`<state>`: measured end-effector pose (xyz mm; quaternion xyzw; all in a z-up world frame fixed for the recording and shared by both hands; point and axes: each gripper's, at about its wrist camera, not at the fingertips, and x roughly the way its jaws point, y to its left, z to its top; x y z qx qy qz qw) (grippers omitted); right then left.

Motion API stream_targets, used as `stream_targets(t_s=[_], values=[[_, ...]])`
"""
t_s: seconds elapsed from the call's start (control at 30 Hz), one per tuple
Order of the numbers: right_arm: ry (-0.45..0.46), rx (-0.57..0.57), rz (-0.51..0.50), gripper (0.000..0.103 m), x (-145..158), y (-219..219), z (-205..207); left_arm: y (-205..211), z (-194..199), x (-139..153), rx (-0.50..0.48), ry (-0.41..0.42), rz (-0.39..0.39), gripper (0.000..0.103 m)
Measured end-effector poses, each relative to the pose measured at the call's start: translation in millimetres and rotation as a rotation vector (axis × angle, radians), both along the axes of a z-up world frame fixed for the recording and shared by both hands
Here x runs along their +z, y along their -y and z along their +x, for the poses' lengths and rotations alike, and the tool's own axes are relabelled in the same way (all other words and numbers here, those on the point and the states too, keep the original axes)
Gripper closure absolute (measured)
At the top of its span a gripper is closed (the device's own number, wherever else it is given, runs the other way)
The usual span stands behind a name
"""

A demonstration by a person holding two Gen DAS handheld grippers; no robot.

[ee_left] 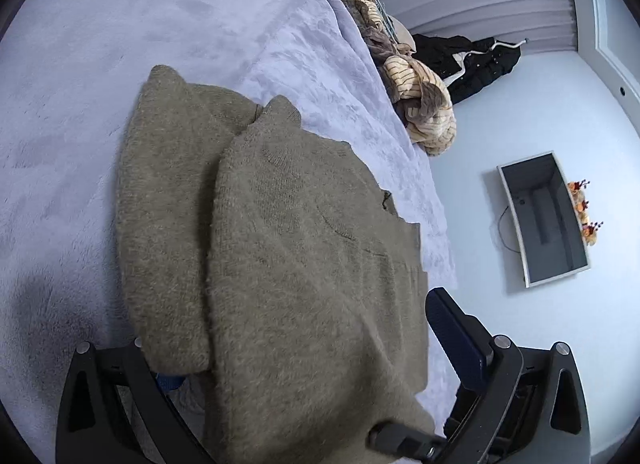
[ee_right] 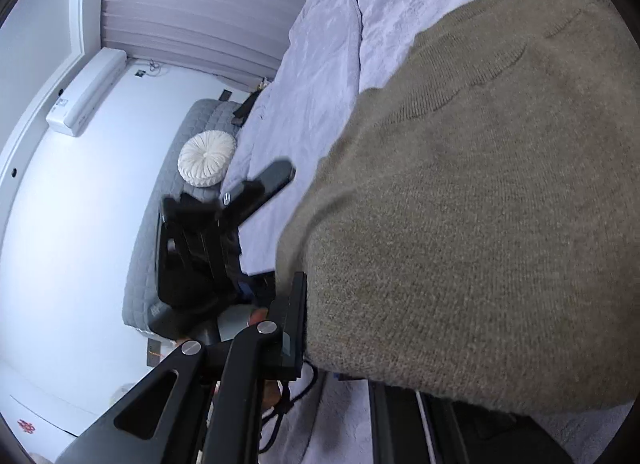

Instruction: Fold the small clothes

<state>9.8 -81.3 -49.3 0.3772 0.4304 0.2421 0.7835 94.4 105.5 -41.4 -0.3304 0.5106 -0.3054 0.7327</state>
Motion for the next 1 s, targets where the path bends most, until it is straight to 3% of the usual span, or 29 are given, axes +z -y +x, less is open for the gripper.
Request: stream_targets(t_s=[0.07,0.1,0.23,0.37,0.53,0.63,0.77,0.8,0.93,1.0], values=[[-0.051,0.06,-0.025,0.088,-9.1,-2.3,-5.9,7.1,0.8,-1.2,0.026,0.014,0.096,0.007],[-0.076,0.089,-0.044,0.087,-12.1,-2.8,-11.2,9.9,1.6,-4.0,0.033,0.016,0.146,0.018],[-0.064,0.161,-0.19,0.061,-3.3,14.9,-35.8,13.4,3.9,-14.5,0.034,0.011,0.299,0.047],[0.004,0.09,-0.305,0.058,20.2,46.6,-46.5,15.0,1.7,-17.0,0.046,0.026,0.348,0.049],[-0.014,-0.075,-0.338,0.059,23.0,91.8,-28.5,22.1,-1.9,-13.2,0.051,0.057,0.432,0.047],[-0.021,-0.126,-0.383,0.065,25.5,99.5,-14.0,23.9,2.1,-15.2,0.061,0.041,0.429,0.037],[-0.019,-0.172,-0.448,0.067,24.3,95.6,1.0,26.5,2.4,-17.2,0.081,0.043,0.45,0.037],[-0.026,-0.174,-0.462,0.067,21.1,95.5,4.3,29.1,1.6,-16.4,0.079,0.052,0.469,0.041],[-0.09,-0.135,-0.548,0.071,-11.8,87.8,16.3,38.7,-3.4,-3.6,0.081,0.106,0.534,0.072],[-0.058,-0.127,-0.588,0.071,-13.1,83.8,13.9,47.3,-8.7,11.5,0.091,0.17,0.601,0.076]])
